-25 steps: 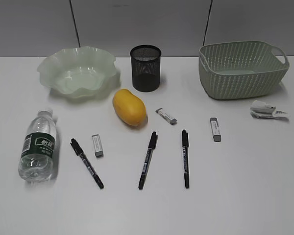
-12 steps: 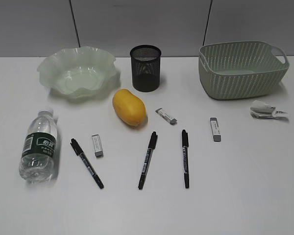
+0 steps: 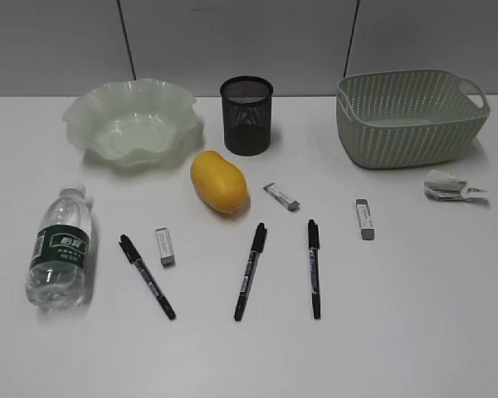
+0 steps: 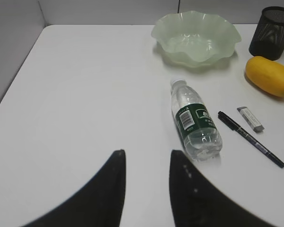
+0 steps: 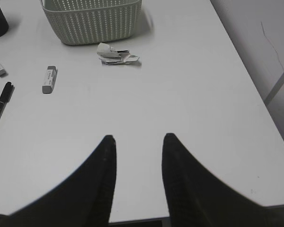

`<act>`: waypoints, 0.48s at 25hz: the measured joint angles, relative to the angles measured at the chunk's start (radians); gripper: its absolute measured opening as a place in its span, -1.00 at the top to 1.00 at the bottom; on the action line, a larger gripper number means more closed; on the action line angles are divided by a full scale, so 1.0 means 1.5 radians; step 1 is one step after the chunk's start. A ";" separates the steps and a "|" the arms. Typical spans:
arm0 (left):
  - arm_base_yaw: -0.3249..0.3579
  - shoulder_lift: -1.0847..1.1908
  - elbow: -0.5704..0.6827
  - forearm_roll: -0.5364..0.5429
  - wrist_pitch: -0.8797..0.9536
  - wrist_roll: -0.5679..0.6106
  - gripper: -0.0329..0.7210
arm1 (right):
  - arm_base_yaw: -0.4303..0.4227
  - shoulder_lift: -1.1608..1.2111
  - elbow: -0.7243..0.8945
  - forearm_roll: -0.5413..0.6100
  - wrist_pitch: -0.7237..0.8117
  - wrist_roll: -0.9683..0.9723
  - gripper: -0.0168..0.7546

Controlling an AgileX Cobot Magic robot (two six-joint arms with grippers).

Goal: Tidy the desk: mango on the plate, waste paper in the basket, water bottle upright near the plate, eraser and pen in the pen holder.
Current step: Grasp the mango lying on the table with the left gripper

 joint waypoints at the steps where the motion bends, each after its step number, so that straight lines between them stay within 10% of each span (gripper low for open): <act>1: 0.000 0.000 0.000 0.000 -0.002 0.000 0.29 | 0.000 0.000 0.000 0.000 0.000 0.000 0.24; 7: 0.000 0.161 -0.012 -0.117 -0.148 0.001 0.26 | 0.000 0.000 0.000 0.000 0.000 0.000 0.24; 12: 0.000 0.485 -0.030 -0.240 -0.362 0.076 -0.18 | 0.000 0.000 0.000 0.000 0.000 0.000 0.24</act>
